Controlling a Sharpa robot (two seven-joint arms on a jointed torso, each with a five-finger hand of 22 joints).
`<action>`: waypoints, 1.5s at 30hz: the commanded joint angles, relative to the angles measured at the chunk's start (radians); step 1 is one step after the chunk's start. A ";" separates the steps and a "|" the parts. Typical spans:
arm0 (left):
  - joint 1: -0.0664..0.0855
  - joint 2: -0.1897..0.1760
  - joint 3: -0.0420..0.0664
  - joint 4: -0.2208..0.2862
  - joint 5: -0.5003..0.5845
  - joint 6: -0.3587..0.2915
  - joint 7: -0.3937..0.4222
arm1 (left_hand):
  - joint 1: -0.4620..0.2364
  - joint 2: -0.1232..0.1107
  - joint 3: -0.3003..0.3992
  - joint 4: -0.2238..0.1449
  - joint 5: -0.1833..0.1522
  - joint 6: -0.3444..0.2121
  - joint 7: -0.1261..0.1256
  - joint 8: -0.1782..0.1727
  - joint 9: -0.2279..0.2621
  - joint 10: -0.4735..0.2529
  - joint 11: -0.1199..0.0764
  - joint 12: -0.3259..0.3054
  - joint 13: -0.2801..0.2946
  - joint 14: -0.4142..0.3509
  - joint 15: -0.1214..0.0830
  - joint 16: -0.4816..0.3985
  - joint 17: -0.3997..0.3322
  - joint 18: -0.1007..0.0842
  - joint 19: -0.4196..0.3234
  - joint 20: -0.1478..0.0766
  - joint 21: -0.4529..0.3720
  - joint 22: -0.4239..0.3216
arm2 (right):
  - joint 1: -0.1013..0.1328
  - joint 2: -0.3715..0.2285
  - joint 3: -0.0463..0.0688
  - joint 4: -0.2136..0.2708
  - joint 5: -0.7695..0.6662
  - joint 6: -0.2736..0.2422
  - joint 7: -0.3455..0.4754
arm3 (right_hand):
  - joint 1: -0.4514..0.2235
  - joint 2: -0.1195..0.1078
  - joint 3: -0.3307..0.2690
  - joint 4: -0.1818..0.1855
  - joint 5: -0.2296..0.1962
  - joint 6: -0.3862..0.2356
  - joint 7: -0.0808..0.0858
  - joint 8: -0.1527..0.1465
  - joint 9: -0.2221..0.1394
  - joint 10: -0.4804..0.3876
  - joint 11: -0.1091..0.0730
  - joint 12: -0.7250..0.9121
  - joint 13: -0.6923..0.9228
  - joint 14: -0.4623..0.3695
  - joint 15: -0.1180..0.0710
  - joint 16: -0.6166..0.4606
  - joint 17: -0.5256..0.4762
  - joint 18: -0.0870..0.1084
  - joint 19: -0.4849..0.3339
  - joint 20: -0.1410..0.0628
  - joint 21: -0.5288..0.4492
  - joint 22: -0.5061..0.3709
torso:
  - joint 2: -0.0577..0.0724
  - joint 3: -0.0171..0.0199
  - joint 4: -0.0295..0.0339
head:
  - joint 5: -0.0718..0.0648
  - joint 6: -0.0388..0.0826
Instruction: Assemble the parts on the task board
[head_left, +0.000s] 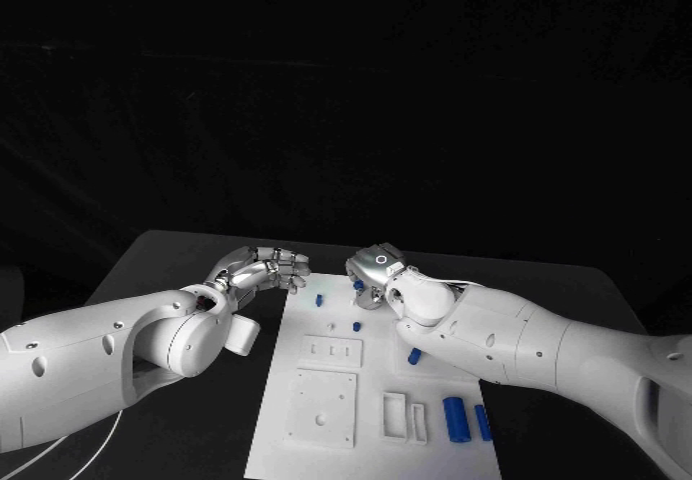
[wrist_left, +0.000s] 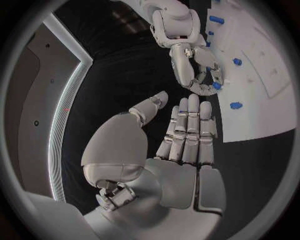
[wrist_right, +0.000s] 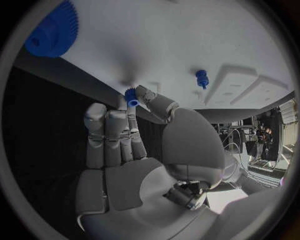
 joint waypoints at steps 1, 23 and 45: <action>0.003 0.002 0.001 0.001 -0.003 0.010 0.005 | -0.004 -0.003 0.002 0.001 -0.004 -0.004 0.001 -0.003 0.001 0.002 0.005 -0.005 -0.001 0.001 0.002 -0.004 0.001 0.020 -0.007 -0.001 -0.001 -0.002 | 0.000 0.006 0.000 -0.011 0.001 0.018 0.010 | 0.006 0.000 0.007 0.004 0.002 -0.004 0.006 -0.009 -0.001 0.013 0.006 -0.010 0.003 -0.022 -0.009 0.003 -0.003 0.086 -0.006 0.000 0.005 0.018 | 0.001 -0.0005 -0.0004 | 0.001 0.000; 0.004 0.000 0.001 -0.003 -0.003 0.015 -0.001 | -0.005 -0.006 0.001 0.001 -0.005 -0.006 0.002 -0.006 0.001 0.000 0.006 -0.009 -0.003 0.001 0.003 -0.007 0.002 0.020 -0.008 0.000 0.000 -0.003 | 0.004 0.002 0.000 -0.010 0.058 0.001 0.025 | 0.038 -0.066 0.009 0.036 0.002 -0.147 0.047 -0.093 -0.033 -0.224 0.073 -0.063 -0.082 -0.026 0.057 0.009 -0.034 0.086 -0.011 0.019 -0.020 0.003 | 0.002 -0.0021 -0.0012 | 0.000 -0.001; 0.008 -0.029 0.001 0.004 -0.003 0.009 0.017 | 0.000 -0.006 0.003 -0.003 -0.009 0.000 0.000 -0.004 0.005 0.008 0.004 -0.009 -0.003 0.003 0.003 -0.011 0.004 0.020 -0.009 0.000 0.001 -0.005 | 0.039 -0.264 0.071 0.272 0.220 0.012 0.079 | 0.016 -0.083 -0.030 0.055 0.003 -0.138 0.067 -0.084 -0.033 -0.099 0.050 -0.006 -0.078 -0.029 0.035 0.023 -0.050 0.086 -0.002 0.020 -0.022 0.006 | 0.003 -0.0003 -0.0149 | 0.000 0.024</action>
